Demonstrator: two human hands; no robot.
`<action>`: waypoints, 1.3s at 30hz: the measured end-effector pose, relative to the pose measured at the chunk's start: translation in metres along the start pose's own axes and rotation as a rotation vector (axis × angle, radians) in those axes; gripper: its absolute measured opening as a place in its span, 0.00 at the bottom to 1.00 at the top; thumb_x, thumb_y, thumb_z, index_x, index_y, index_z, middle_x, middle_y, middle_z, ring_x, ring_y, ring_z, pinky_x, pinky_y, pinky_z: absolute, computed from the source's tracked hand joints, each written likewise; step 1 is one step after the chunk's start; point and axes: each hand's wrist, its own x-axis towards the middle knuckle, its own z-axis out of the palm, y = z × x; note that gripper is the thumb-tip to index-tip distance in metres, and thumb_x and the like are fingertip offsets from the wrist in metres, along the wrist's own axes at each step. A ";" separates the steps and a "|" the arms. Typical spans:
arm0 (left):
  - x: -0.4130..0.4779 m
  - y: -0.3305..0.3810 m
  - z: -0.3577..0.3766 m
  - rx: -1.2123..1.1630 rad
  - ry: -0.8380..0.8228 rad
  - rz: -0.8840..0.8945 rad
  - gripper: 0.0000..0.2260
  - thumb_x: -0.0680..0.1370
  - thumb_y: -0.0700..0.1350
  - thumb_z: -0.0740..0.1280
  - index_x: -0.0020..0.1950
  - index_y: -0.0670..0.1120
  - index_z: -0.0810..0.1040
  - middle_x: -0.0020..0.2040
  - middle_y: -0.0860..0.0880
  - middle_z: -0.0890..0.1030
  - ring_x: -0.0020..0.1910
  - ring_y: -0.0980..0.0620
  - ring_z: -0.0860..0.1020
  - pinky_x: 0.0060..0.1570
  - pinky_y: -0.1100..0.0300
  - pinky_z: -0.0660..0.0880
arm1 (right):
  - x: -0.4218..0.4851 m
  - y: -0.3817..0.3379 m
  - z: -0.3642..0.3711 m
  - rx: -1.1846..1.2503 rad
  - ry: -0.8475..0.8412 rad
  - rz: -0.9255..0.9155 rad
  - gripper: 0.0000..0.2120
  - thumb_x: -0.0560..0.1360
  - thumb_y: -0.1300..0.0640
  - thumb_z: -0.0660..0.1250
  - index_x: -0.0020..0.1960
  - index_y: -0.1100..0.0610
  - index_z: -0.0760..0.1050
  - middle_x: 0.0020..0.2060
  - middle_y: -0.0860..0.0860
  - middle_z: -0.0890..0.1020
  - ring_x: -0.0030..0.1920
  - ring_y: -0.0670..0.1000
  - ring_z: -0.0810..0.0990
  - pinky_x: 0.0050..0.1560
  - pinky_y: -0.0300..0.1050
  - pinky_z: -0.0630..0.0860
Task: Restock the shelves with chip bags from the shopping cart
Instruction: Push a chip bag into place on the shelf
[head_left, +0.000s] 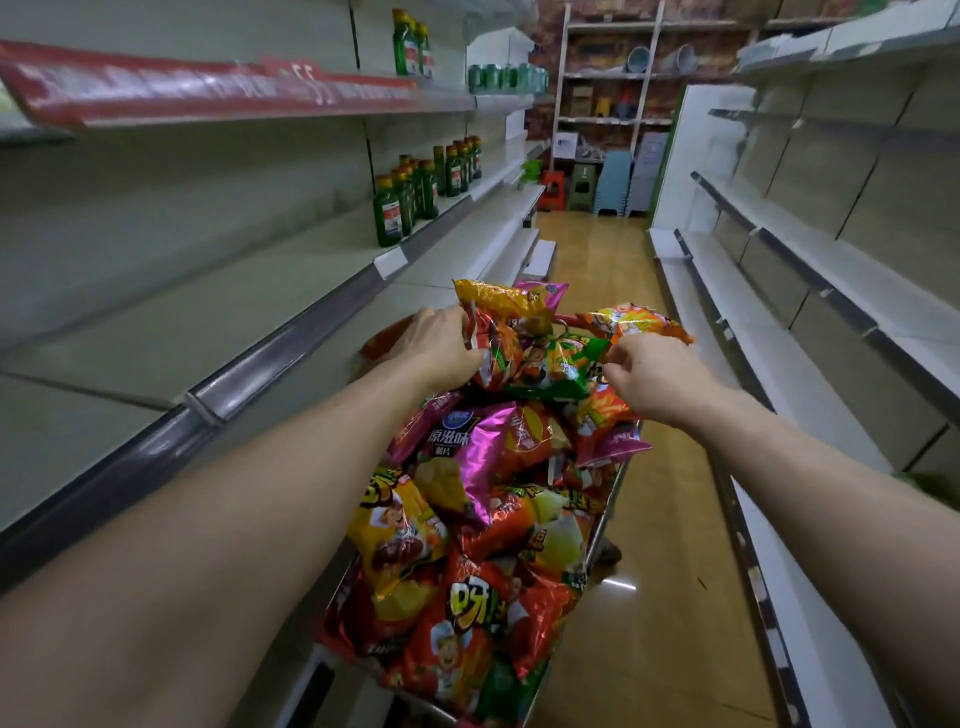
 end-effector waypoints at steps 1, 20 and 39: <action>0.007 -0.002 0.005 0.007 -0.013 -0.009 0.21 0.77 0.52 0.68 0.68 0.47 0.71 0.64 0.44 0.70 0.59 0.44 0.74 0.56 0.49 0.75 | 0.008 -0.002 0.008 0.014 -0.015 -0.002 0.11 0.79 0.49 0.60 0.53 0.55 0.77 0.46 0.53 0.80 0.46 0.56 0.79 0.48 0.55 0.79; 0.183 -0.054 0.074 -0.030 -0.128 -0.053 0.20 0.76 0.50 0.66 0.67 0.46 0.72 0.65 0.43 0.73 0.60 0.43 0.74 0.55 0.52 0.74 | 0.167 -0.043 0.107 0.036 -0.154 0.026 0.11 0.80 0.52 0.60 0.54 0.57 0.77 0.48 0.55 0.80 0.49 0.59 0.79 0.46 0.52 0.78; 0.109 -0.092 0.179 0.096 -0.298 -0.243 0.18 0.80 0.54 0.60 0.64 0.44 0.72 0.64 0.42 0.72 0.61 0.39 0.74 0.47 0.51 0.69 | 0.125 -0.059 0.273 0.709 -0.463 0.512 0.55 0.54 0.28 0.70 0.67 0.66 0.68 0.52 0.59 0.82 0.52 0.59 0.82 0.52 0.54 0.80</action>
